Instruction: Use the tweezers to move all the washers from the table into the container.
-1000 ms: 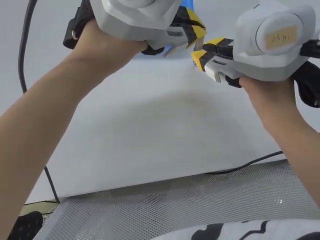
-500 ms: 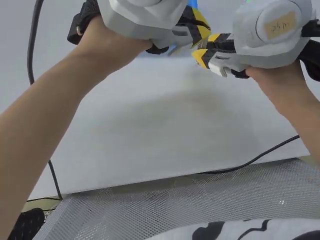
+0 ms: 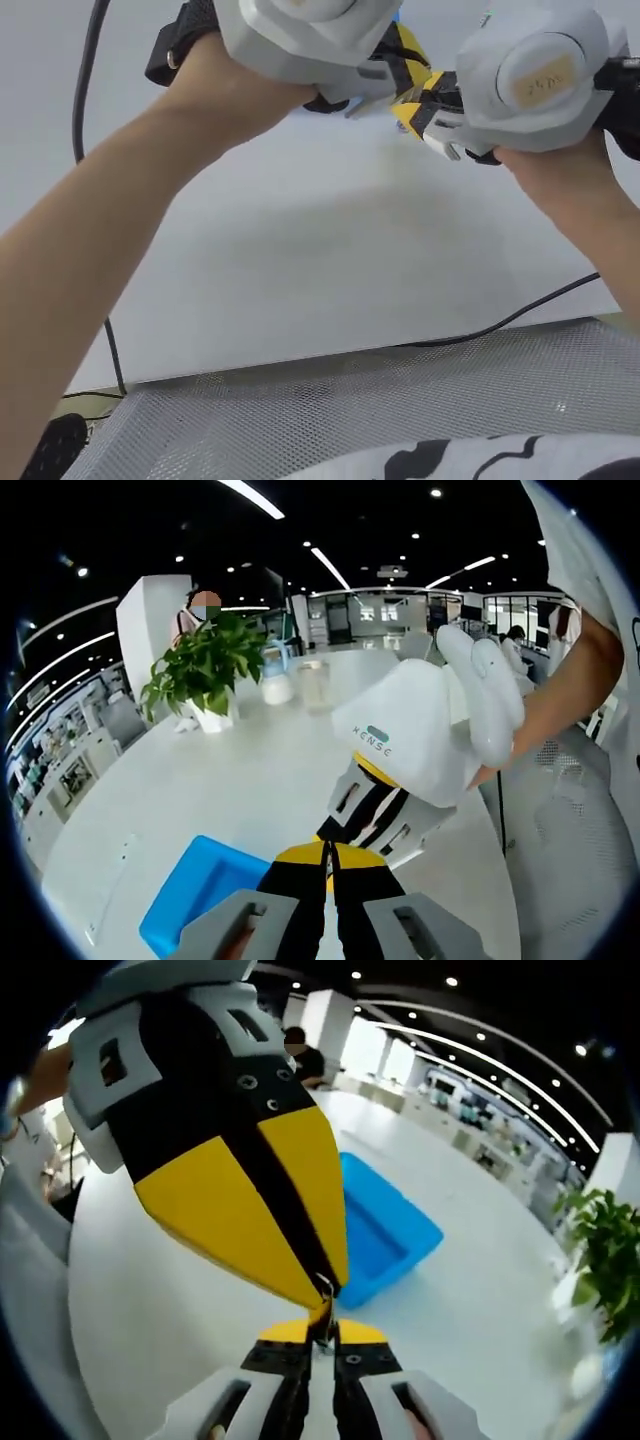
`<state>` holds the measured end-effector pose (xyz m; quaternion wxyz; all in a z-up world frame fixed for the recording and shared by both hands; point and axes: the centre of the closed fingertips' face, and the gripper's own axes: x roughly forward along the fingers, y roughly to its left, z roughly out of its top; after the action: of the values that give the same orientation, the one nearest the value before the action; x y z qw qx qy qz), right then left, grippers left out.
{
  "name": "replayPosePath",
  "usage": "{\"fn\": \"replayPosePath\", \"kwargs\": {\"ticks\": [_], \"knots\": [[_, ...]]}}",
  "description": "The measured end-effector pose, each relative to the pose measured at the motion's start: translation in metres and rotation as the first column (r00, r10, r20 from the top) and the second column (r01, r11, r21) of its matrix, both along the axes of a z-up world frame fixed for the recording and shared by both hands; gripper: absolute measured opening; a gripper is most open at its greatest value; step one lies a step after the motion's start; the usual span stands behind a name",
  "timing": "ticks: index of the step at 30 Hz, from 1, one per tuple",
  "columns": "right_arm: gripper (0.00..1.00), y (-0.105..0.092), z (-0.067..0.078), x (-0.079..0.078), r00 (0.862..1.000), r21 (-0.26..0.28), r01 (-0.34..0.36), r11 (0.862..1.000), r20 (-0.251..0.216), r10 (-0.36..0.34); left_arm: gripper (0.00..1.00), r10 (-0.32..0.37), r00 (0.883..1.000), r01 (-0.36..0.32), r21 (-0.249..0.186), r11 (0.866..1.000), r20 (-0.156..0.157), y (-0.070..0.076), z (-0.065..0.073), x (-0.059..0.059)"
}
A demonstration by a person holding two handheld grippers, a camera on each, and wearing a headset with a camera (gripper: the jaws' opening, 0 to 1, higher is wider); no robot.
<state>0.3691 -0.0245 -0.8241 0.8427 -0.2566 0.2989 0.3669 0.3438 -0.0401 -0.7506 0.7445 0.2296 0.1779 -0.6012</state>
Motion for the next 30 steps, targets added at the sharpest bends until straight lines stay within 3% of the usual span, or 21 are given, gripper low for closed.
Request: {"fn": "replayPosePath", "kwargs": {"ticks": [16, 30], "knots": [[0.03, 0.029, 0.037, -0.001, 1.000, 0.054, -0.022, 0.998, 0.017, 0.021, 0.00, 0.035, 0.997, -0.034, -0.022, 0.999, 0.062, 0.025, 0.035, 0.002], [0.03, 0.055, 0.072, 0.010, 0.995, 0.086, -0.069, 0.994, 0.073, 0.063, 0.00, 0.073, 0.988, -0.068, -0.042, 0.997, 0.136, 0.046, 0.068, 0.010]]}}
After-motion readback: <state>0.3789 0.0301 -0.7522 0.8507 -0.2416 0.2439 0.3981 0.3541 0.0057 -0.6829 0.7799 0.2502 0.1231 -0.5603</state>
